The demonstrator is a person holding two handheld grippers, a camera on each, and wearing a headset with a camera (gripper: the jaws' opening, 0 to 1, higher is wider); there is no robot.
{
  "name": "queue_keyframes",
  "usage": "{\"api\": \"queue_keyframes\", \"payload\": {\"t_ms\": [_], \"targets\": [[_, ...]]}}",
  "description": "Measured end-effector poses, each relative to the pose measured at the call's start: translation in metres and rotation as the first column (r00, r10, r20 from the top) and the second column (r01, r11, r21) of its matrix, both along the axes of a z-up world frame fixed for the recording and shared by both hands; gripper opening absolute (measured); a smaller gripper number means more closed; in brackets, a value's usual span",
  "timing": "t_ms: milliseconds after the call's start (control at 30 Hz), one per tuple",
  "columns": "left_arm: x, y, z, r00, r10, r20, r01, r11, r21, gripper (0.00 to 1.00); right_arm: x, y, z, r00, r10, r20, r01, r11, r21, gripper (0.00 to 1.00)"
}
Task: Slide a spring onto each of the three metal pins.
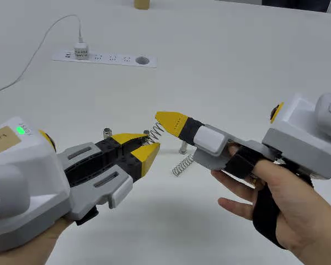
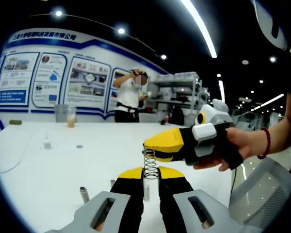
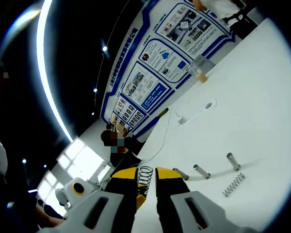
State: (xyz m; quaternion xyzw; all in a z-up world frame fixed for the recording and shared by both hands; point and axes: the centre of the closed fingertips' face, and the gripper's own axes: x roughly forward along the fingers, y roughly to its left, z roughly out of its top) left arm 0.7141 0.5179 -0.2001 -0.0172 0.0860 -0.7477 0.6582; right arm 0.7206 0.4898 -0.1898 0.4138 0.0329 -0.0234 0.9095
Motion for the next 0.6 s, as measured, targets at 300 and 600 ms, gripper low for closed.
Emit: {"api": "queue_keyframes", "payload": {"t_ms": [300, 600], "targets": [[0.0036, 0.0011, 0.0015, 1.000, 0.004, 0.013, -0.004, 1.000, -0.007, 0.10, 0.0008, 0.0026, 0.0038, 1.000, -0.001, 0.029, -0.001, 0.998, 0.068, 0.12], [0.0024, 0.0013, 0.0002, 0.998, -0.006, 0.063, 0.005, 1.000, 0.026, 0.10, 0.0012, 0.0055, 0.0033, 0.999, 0.014, 0.039, -0.017, 0.997, 0.082, 0.11]]}}
